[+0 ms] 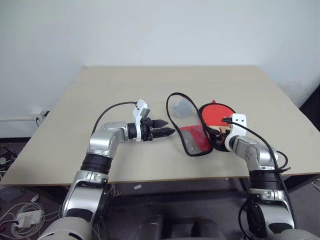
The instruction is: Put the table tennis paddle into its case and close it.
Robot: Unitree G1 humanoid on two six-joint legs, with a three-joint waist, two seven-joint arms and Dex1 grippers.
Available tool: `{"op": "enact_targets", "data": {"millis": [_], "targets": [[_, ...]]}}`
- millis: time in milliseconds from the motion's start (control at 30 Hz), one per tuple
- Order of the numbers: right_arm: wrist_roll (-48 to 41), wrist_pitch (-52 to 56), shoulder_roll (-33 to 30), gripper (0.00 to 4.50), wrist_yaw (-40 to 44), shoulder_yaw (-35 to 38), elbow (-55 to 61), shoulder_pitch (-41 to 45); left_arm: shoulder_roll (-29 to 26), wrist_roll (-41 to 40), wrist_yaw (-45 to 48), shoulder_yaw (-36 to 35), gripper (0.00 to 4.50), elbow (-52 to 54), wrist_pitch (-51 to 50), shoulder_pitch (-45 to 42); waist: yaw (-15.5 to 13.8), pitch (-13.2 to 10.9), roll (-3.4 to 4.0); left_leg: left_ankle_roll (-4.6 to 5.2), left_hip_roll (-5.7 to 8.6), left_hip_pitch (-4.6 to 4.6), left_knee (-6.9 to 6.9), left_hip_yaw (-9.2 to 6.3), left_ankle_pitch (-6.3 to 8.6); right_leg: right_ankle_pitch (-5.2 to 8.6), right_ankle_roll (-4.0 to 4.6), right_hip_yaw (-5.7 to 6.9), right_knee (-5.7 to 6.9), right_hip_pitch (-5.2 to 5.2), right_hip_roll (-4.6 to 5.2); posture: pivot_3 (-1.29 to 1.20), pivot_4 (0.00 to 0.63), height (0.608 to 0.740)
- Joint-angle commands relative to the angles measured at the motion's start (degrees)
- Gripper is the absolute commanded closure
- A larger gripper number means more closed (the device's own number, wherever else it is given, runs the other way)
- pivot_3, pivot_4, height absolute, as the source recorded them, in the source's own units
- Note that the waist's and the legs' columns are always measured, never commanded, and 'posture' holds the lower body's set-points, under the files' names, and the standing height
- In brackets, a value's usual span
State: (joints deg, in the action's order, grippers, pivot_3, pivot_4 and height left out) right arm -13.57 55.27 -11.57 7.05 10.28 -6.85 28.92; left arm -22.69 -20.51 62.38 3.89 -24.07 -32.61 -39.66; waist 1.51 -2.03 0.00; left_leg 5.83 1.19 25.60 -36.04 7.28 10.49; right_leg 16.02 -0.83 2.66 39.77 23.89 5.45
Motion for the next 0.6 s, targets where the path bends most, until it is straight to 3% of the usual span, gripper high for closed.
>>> {"op": "enact_targets", "data": {"millis": [33, 167, 300, 433, 600], "targets": [[-3.6, -3.1, -1.0, 0.04, 2.2, 3.2, 9.6, 1.0, -2.5, -1.1, 1.1, -2.1, 1.15, 1.2, -1.0, -2.7, 0.0, 0.0, 0.01, 0.00, -0.01, 0.00, 0.00, 0.00, 0.00, 0.00, 0.00, -0.01, 0.01, 0.01, -0.01, 0.00, 0.000, 0.701], [-6.9, -5.0, -2.7, 0.04, 4.1, 6.3, 17.6, 1.0, -8.5, 0.5, 4.6, -2.0, 1.15, -2.5, 0.7, -3.9, 0.2, 0.0, 0.01, 0.01, -0.04, 0.02, 0.02, -0.01, 0.00, 0.00, 0.00, -0.07, 0.01, 0.09, -0.07, 0.00, 0.000, 0.701], [-7.9, -6.2, -3.9, 0.04, 5.0, 6.1, 20.2, 0.4, -11.0, 3.4, 7.4, 0.6, 1.15, -7.0, 4.1, -5.6, 0.3, 0.0, 0.00, 0.01, -0.04, 0.00, 0.02, -0.04, 0.01, 0.01, 0.00, 0.02, -0.02, 0.04, -0.02, 0.00, 0.000, 0.701], [-8.4, -8.8, -2.9, 0.04, 3.4, 7.9, 19.6, 1.5, -7.9, 10.7, 5.5, 6.1, 1.15, -14.5, 11.0, -8.0, -0.3, 0.0, 0.00, 0.01, 0.06, 0.01, 0.03, -0.02, 0.01, 0.01, 0.01, 0.08, -0.01, 0.05, 0.21, 0.00, 0.000, 0.701], [-8.0, -11.5, -2.5, 0.04, 0.9, 8.8, 18.7, 2.3, 1.8, 14.4, 3.6, 8.7, 1.15, -21.7, 17.7, -12.5, -0.5, 0.0, -0.04, 0.01, 0.27, 0.12, 0.01, -0.01, 0.01, -0.03, 0.03, 0.12, -0.02, 0.06, 0.43, 0.00, 0.000, 0.701]]}}
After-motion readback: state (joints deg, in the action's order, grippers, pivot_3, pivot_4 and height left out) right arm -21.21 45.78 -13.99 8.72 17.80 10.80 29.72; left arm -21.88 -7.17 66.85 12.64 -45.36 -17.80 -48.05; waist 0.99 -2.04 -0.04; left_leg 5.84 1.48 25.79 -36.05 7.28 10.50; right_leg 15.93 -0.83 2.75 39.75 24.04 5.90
